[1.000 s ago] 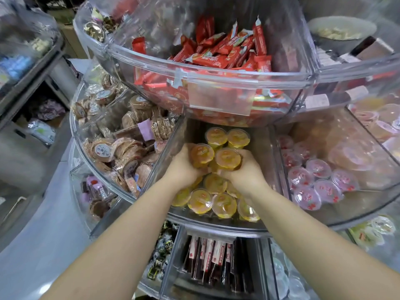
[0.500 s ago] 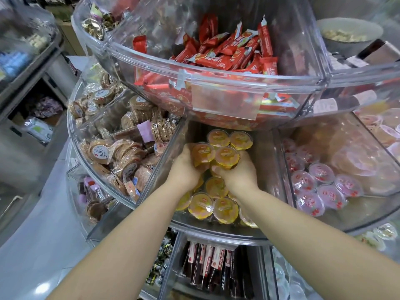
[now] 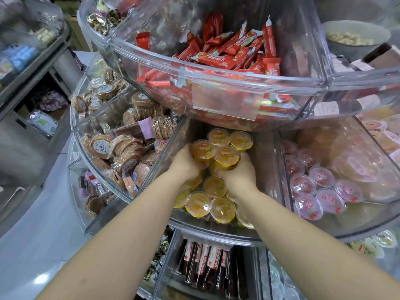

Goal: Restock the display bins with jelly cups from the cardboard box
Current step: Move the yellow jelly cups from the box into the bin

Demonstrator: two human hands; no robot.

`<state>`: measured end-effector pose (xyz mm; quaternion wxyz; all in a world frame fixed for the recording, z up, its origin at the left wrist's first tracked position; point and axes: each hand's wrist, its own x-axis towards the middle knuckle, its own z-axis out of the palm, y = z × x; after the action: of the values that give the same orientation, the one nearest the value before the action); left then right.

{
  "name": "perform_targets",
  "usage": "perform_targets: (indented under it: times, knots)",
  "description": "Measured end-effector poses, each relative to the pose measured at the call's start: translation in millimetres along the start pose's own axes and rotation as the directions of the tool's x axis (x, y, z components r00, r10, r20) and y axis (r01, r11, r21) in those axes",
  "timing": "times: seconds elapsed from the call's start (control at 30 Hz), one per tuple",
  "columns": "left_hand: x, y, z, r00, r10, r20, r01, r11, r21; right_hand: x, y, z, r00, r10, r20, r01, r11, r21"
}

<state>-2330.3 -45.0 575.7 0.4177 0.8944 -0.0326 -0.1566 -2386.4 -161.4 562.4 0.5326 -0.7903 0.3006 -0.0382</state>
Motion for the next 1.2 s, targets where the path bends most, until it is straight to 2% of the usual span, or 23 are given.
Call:
perform_targets:
  times: [0.1, 0.17, 0.3, 0.4, 0.47, 0.53, 0.6, 0.67, 0.73, 0.83, 0.9, 0.97, 1.03, 1.1, 1.2]
  knots:
    - [-0.3, 1.2, 0.9, 1.000, -0.010, 0.014, 0.010, 1.000, -0.018, -2.7, -0.4, -4.8, 0.997, 0.019, 0.072, -0.020, 1.000, 0.024]
    - [-4.7, 0.5, 0.8, 0.999, -0.040, 0.029, 0.043, 0.993, -0.109, -6.6, -1.3, -12.6, 0.992, 0.039, 0.123, -0.047, 0.997, 0.061]
    - [-19.5, -0.5, -10.6, 0.994, -0.087, 0.066, 0.099, 0.977, -0.191, -20.4, 0.2, -32.6, 0.975, 0.125, 0.183, -0.171, 0.950, 0.261]
    - [-47.4, -4.6, -28.4, 0.996, -0.028, 0.081, 0.052, 0.950, -0.308, -42.4, 0.6, -39.7, 0.974, 0.134, 0.180, -0.195, 0.905, 0.379]
    - [-77.7, -11.1, -44.4, 0.994, 0.091, 0.063, -0.056, 0.903, -0.426, -63.1, -4.1, -36.9, 0.975, 0.094, 0.200, -0.173, 0.889, 0.423]
    - [-111.0, -22.5, -61.2, 0.982, 0.188, -0.037, -0.181, 0.848, -0.498, -88.9, -14.2, -27.4, 0.966, -0.021, 0.259, -0.090, 0.908, 0.408]
    - [-142.2, -41.9, -74.8, 0.961, 0.202, -0.188, -0.272, 0.812, -0.516, -118.1, -25.2, -10.5, 0.927, -0.153, 0.343, 0.010, 0.923, 0.385]
    - [-170.1, -73.8, -82.7, 0.940, 0.143, -0.310, -0.289, 0.816, -0.500, -150.1, -31.1, 14.2, 0.860, -0.249, 0.445, 0.064, 0.919, 0.389]
    - [-194.2, -119.1, -83.7, 0.925, 0.030, -0.379, -0.233, 0.831, -0.504, -180.3, -23.3, 46.3, 0.772, -0.279, 0.570, 0.060, 0.926, 0.372]
    - [-226.6, -211.1, -69.1, 0.895, -0.246, -0.373, -0.010, 0.823, -0.568, -221.0, 24.0, 104.7, 0.615, -0.169, 0.770, 0.012, 0.979, 0.205]
    - [-247.1, -278.3, -49.8, 0.837, -0.426, -0.343, 0.160, 0.790, -0.592, -241.3, 76.5, 146.2, 0.520, 0.002, 0.854, -0.021, 1.000, 0.011]
    - [-267.0, -345.3, -18.3, 0.796, -0.543, -0.267, 0.320, 0.752, -0.577, -254.1, 142.3, 185.8, 0.454, 0.198, 0.869, -0.030, 0.978, -0.207]
    - [-280.5, -406.6, 23.1, 0.793, -0.592, -0.144, 0.458, 0.736, -0.499, -255.1, 216.2, 221.5, 0.434, 0.392, 0.811, -0.059, 0.911, -0.409]
    - [-282.9, -463.9, 72.3, 0.805, -0.593, 0.001, 0.552, 0.749, -0.366, -243.9, 295.7, 251.1, 0.464, 0.535, 0.706, -0.110, 0.825, -0.554]
    - [-266.7, -539.1, 143.1, 0.771, -0.626, 0.114, 0.635, 0.742, -0.216, -213.6, 396.0, 291.8, 0.506, 0.631, 0.588, -0.118, 0.726, -0.678]
